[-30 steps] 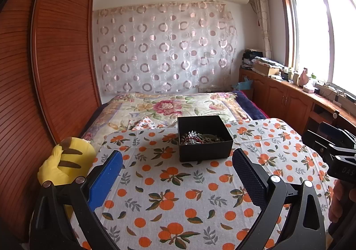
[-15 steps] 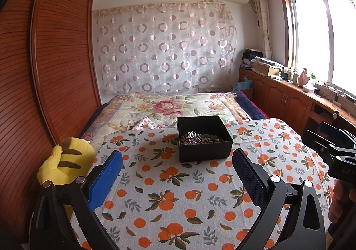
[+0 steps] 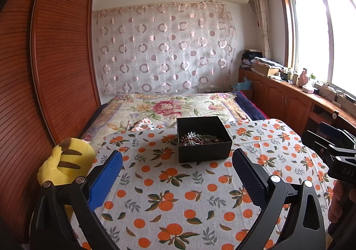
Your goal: Organize jewelry
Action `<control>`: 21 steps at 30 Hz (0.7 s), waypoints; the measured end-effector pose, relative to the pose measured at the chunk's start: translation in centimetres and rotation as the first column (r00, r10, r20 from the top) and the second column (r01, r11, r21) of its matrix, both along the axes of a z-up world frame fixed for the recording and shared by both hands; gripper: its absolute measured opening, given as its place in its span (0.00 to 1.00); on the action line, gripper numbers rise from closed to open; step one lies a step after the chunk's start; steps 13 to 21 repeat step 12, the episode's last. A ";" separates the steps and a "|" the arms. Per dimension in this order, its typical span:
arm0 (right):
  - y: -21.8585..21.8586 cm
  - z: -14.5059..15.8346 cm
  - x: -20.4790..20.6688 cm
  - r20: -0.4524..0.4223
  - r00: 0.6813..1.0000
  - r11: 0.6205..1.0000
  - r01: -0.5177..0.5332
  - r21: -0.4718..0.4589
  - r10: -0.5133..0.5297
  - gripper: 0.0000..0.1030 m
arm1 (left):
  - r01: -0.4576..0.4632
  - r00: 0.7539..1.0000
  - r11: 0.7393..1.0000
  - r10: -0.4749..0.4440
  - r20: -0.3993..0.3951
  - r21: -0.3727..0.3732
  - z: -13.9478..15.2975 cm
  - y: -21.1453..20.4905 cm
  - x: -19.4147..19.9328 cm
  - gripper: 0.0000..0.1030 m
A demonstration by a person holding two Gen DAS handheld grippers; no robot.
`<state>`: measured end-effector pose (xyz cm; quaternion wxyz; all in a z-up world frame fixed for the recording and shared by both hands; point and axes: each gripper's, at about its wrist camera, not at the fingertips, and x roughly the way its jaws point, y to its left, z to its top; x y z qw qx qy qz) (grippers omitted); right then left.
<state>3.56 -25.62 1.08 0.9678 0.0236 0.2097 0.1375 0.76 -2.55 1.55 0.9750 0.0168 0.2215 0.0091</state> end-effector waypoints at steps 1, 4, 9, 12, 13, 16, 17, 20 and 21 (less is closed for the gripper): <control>0.0 0.0 0.0 0.000 1.000 1.000 0.000 0.001 0.000 0.97 | 0.000 1.000 1.000 0.000 0.000 0.000 0.0 0.0 0.0 0.92; 0.0 0.0 0.0 -0.001 1.000 1.000 0.000 0.001 0.000 0.97 | -0.001 1.000 1.000 0.001 0.000 0.001 0.0 0.0 0.0 0.92; 0.2 0.0 0.0 -0.002 1.000 1.000 -0.003 0.003 0.003 0.97 | 0.000 1.000 1.000 0.000 -0.001 0.000 0.0 0.0 0.0 0.92; 0.2 -0.1 0.0 -0.002 1.000 1.000 -0.003 0.002 0.003 0.97 | 0.001 1.000 1.000 -0.001 0.000 0.000 0.0 0.0 0.0 0.92; 0.2 -0.1 0.0 -0.002 1.000 1.000 -0.003 0.002 0.003 0.97 | 0.001 1.000 1.000 -0.001 0.000 0.000 0.0 0.0 0.0 0.92; 0.2 -0.1 0.0 -0.002 1.000 1.000 -0.003 0.002 0.003 0.97 | 0.001 1.000 1.000 -0.001 0.000 0.000 0.0 0.0 0.0 0.92; 0.2 -0.1 0.0 -0.002 1.000 1.000 -0.003 0.002 0.003 0.97 | 0.001 1.000 1.000 -0.001 0.000 0.000 0.0 0.0 0.0 0.92; 0.2 -0.1 0.0 -0.002 1.000 1.000 -0.003 0.002 0.003 0.97 | 0.001 1.000 1.000 -0.001 0.000 0.000 0.0 0.0 0.0 0.92; 0.2 -0.1 0.0 -0.002 1.000 1.000 -0.003 0.002 0.003 0.97 | 0.001 1.000 1.000 -0.001 0.000 0.000 0.0 0.0 0.0 0.92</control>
